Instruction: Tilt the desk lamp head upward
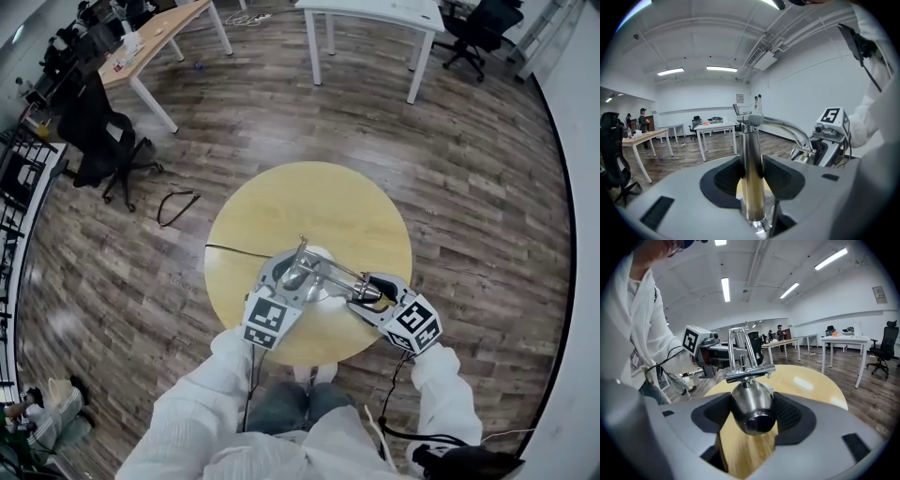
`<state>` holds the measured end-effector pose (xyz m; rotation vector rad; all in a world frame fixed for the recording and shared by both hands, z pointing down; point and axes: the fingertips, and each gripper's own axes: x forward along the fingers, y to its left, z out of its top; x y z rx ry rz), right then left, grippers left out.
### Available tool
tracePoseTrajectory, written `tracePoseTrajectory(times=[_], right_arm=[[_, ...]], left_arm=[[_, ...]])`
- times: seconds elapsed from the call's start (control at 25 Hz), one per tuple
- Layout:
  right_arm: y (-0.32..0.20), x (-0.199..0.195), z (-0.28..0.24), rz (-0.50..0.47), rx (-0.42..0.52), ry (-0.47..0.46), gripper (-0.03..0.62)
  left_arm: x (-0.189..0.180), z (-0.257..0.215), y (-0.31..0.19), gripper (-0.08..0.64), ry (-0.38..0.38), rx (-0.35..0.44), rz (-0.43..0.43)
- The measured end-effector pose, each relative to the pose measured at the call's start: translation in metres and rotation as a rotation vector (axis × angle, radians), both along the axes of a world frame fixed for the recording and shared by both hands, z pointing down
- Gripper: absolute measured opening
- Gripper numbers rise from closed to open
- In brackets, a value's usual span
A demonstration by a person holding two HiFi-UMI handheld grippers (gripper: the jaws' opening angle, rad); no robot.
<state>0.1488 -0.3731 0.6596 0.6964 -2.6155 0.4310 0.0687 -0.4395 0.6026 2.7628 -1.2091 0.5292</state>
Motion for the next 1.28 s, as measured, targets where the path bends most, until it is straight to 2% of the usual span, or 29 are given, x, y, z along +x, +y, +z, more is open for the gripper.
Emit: tracePoseTrajectory(times=[0.16,0.4,0.76,1.04,1.28], right_arm=[[0.006,0.014,-0.020,0.015,0.028,0.008,0.281],[0.010,0.037,-0.078,0.035,0.112,0.022,0.280],[0.015,0.045,-0.155,0.044,0.214,0.032,0.279],[0.014,0.028,-0.218,0.010,0.305,0.045,0.279],[0.004,-0.008,-0.271,-0.046,0.368,0.086,0.279]], left_arm=[[-0.001,0.002,0.001,0.141,-0.001,-0.020,0.004],[-0.001,0.001,-0.003,0.141,-0.001,-0.034,0.006],[0.000,0.000,0.000,0.140,0.002,-0.045,0.008],[-0.002,-0.001,0.004,0.140,0.026,-0.061,0.002],[-0.006,-0.004,0.006,0.140,0.043,-0.050,0.003]])
